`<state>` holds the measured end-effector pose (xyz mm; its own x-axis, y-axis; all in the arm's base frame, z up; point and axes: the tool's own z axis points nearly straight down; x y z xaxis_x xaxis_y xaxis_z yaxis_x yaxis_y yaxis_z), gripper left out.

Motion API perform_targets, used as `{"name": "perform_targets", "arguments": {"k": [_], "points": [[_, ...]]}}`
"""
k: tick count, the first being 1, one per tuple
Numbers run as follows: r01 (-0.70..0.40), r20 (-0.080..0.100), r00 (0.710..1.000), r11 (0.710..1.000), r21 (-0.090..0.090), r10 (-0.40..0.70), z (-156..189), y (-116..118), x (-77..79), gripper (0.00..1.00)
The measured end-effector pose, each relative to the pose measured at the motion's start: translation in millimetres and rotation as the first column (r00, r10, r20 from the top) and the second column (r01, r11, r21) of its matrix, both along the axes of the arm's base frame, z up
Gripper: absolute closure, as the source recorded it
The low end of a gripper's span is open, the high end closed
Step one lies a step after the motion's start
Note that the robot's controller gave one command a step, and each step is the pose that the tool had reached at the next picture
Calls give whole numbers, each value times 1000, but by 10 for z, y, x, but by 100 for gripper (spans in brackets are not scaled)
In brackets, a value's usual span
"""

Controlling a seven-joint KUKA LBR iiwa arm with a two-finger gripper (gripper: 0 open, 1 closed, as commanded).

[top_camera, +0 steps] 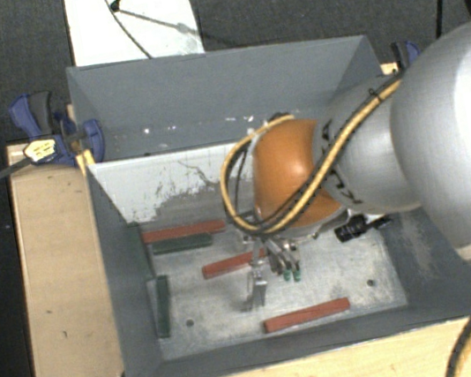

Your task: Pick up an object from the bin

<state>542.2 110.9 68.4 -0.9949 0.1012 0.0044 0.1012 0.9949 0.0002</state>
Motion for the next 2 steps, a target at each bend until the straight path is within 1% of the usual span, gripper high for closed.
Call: {"name": "perform_targets", "arguments": {"k": [1, 2], "points": [[4, 1, 1000, 1000, 0, -4, 3, 1, 1, 0], [4, 1, 1000, 1000, 0, -4, 7, 2, 2, 100]]}}
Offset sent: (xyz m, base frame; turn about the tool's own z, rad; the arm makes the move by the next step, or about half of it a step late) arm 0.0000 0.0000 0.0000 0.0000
